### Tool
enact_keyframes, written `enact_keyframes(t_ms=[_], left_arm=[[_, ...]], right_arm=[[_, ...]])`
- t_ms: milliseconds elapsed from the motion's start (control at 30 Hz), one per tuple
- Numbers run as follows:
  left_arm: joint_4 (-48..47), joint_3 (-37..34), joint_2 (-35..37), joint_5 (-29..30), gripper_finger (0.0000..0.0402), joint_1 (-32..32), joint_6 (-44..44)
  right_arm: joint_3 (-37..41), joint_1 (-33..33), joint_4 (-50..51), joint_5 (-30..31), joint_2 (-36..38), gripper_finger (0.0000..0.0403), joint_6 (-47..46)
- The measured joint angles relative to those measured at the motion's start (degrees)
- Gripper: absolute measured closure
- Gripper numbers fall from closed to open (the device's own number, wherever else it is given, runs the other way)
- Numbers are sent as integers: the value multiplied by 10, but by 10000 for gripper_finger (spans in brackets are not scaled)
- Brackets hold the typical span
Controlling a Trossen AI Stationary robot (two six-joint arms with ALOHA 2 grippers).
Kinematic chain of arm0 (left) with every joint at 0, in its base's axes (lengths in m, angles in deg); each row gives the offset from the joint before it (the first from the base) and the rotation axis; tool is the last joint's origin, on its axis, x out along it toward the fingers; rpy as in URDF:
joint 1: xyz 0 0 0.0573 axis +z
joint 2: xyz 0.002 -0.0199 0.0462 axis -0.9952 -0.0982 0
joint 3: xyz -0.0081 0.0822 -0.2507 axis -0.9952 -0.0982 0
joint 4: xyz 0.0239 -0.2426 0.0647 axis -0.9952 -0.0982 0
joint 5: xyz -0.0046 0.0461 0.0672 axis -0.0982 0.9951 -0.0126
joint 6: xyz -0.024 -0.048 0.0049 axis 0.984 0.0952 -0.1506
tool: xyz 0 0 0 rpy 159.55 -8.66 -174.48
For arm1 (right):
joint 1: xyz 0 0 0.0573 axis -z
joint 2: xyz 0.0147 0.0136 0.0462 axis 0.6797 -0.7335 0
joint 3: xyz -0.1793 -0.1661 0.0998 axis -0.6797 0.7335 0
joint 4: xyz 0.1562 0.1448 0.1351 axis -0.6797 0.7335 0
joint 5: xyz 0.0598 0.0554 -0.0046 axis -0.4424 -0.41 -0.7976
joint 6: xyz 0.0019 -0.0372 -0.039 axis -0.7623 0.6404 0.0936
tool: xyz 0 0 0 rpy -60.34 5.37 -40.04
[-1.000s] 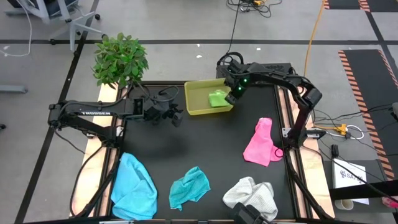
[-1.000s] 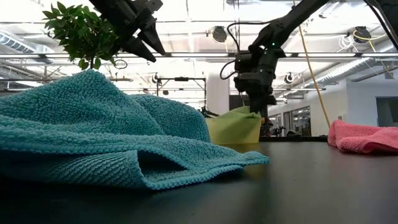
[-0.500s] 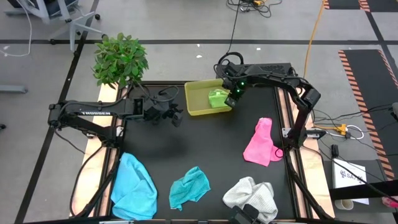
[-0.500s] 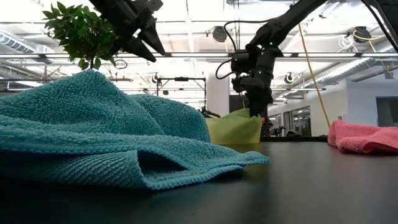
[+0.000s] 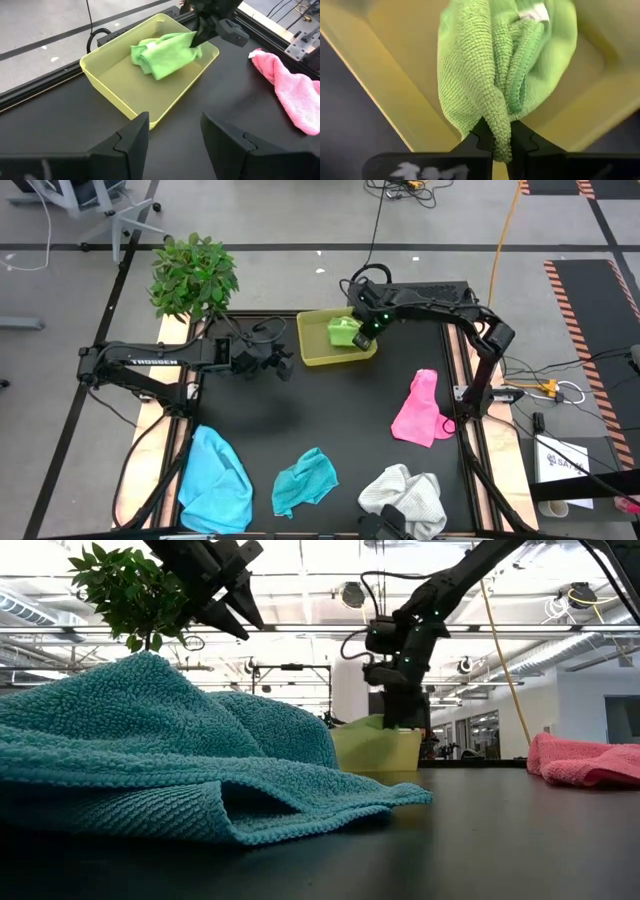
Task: Fold microfiber towels
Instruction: Put the green microfiber cloth into the bin
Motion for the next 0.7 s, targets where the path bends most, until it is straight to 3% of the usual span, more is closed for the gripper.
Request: enact_keyframes(t_ms=[333,700], left_arm=[[0,0,0,0,220,2,2],[0,0,0,-18,220,29,-3]], right_arm=[[0,-6,-16,121,4,395,-71],[26,-55,-3,85,4,389,-111]])
